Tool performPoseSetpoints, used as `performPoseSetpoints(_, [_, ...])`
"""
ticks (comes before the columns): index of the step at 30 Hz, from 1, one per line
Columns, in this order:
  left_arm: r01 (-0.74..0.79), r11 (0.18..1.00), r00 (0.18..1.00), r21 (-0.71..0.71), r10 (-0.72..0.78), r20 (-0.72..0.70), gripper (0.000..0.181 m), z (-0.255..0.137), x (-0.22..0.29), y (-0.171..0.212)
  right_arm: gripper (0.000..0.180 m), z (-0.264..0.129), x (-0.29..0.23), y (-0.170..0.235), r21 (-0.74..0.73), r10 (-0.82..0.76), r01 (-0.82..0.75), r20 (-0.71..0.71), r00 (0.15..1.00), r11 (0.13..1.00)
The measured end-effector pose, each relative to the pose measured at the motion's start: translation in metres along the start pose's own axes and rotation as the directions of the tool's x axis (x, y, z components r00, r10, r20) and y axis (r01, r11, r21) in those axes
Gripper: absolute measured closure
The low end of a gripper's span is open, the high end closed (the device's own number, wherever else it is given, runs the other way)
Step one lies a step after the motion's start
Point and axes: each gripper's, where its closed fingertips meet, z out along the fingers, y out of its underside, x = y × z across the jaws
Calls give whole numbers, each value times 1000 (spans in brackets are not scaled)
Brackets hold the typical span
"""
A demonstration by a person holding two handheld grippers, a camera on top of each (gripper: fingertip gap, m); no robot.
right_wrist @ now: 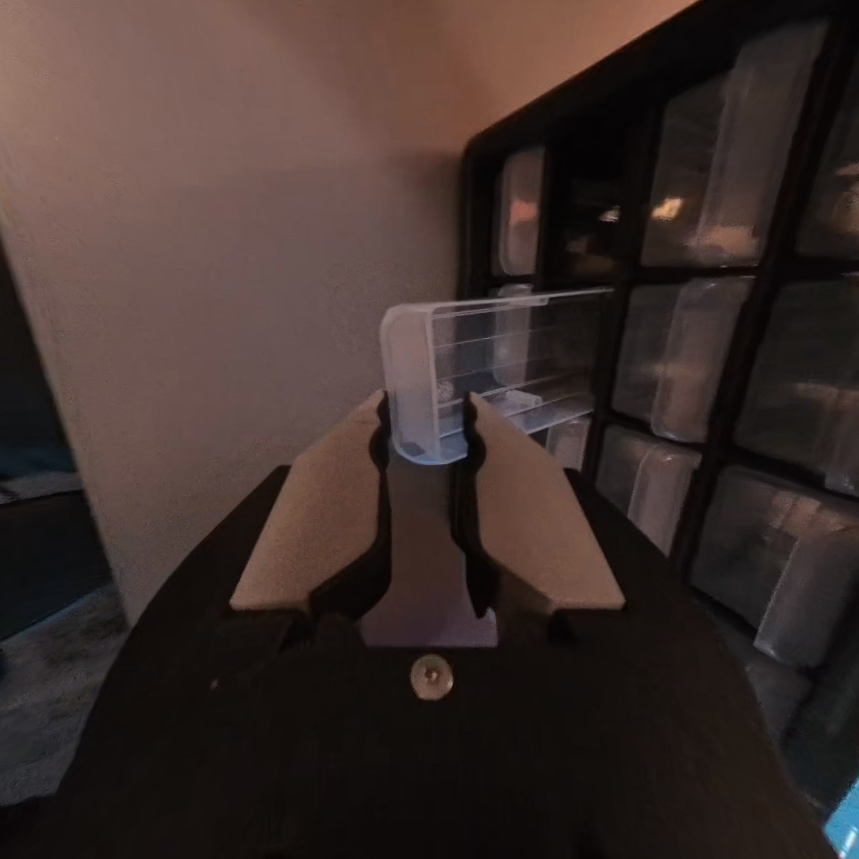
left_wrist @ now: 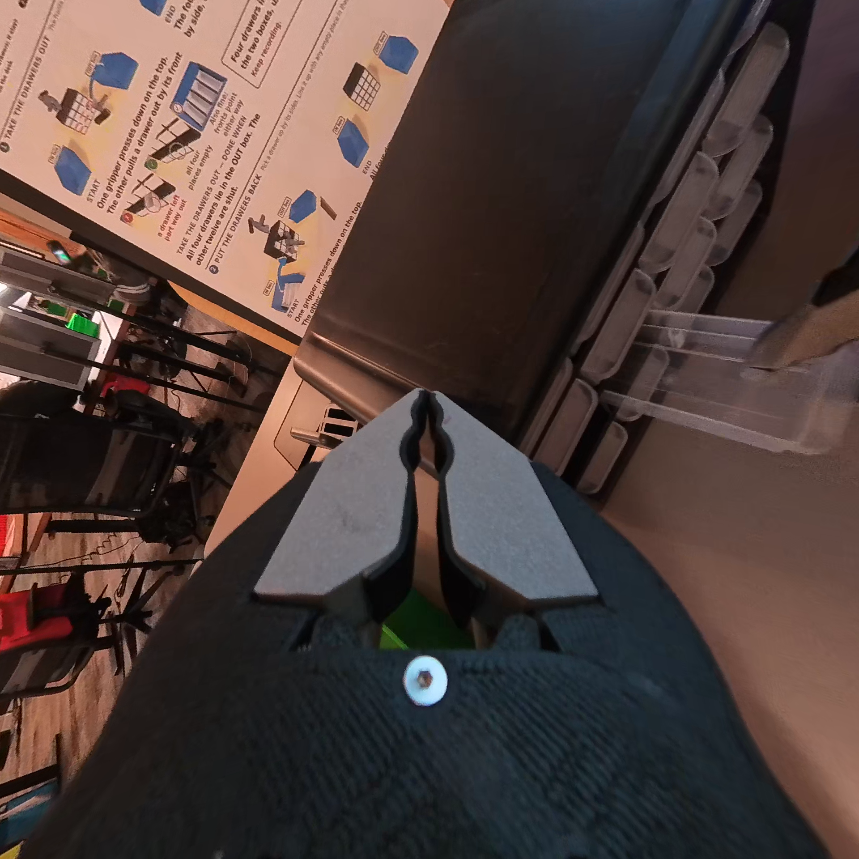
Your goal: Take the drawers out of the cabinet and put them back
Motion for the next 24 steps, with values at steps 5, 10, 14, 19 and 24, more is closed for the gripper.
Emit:
performPoseSetpoints(5, [10, 1000, 1000, -4, -10, -17, 181, 0, 0, 0, 130, 11, 26, 4, -5, 119, -120, -63, 991, 993])
performPoseSetpoints(10, [26, 1000, 999, 8, -25, -40, 181, 0, 0, 0, 135, 1, 21, 2, 17, 87, -86, -97, 991, 996])
performPoseSetpoints(14, [33, 999, 998, 12, -33, -44, 181, 0, 0, 0, 153, -31, -11, -22, 236, 82, -99, 81, 993, 967])
performPoseSetpoints(19, [53, 998, 998, 26, -52, -43, 181, 0, 0, 0, 180, -32, -52, -41, 366, -26, -88, 295, 955, 926])
performPoseSetpoints(24, [20, 1000, 1000, 5, -20, -9, 181, 0, -1, 0, 180, 33, 21, -14, 177, 253, -252, 19, 967, 951])
